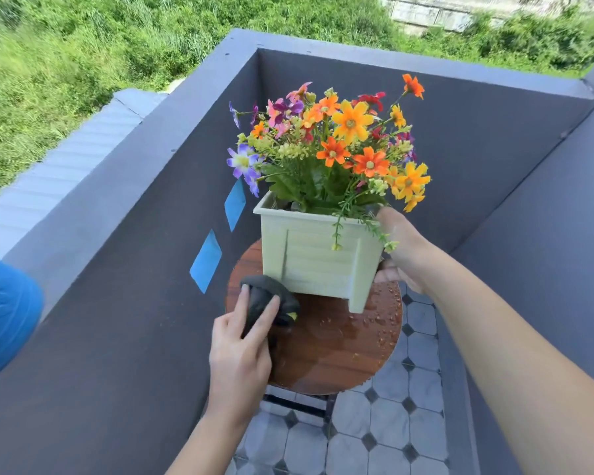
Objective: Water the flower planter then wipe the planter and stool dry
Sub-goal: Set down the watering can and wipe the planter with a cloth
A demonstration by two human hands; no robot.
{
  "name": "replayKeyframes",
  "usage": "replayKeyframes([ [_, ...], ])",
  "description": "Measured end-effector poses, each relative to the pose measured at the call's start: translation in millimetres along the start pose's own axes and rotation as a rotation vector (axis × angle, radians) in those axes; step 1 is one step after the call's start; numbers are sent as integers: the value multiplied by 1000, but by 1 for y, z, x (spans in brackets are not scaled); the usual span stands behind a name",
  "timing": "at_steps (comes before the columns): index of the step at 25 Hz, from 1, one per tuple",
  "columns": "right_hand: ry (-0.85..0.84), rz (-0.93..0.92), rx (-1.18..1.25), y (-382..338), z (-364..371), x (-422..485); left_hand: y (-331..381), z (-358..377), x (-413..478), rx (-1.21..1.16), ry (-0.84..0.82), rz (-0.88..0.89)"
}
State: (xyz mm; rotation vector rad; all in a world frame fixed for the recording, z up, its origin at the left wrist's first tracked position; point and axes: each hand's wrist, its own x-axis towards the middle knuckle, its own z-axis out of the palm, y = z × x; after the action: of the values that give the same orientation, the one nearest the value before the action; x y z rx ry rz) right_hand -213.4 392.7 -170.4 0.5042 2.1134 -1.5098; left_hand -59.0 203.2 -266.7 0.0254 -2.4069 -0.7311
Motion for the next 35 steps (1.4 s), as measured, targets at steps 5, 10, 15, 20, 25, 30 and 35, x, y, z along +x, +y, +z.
replayKeyframes([
  [5,18,13,-2,5,1,0,-10,-28,104,-848,-51,-1028],
  [10,38,46,-29,6,5,-4,-2,-26,163,-1016,-581,-1089],
  [15,20,-26,-131,6,5,-6,6,-25,172,-793,-562,-1057],
  [20,10,-95,-189,11,1,-16,6,-25,175,-603,-532,-930],
  [25,281,-199,409,52,22,-63,10,-23,173,-639,-475,-967],
  [30,370,-164,307,82,98,-109,27,-19,169,-699,-394,-1020],
  [35,274,-199,392,17,97,-102,47,-15,159,-596,-301,-978],
])
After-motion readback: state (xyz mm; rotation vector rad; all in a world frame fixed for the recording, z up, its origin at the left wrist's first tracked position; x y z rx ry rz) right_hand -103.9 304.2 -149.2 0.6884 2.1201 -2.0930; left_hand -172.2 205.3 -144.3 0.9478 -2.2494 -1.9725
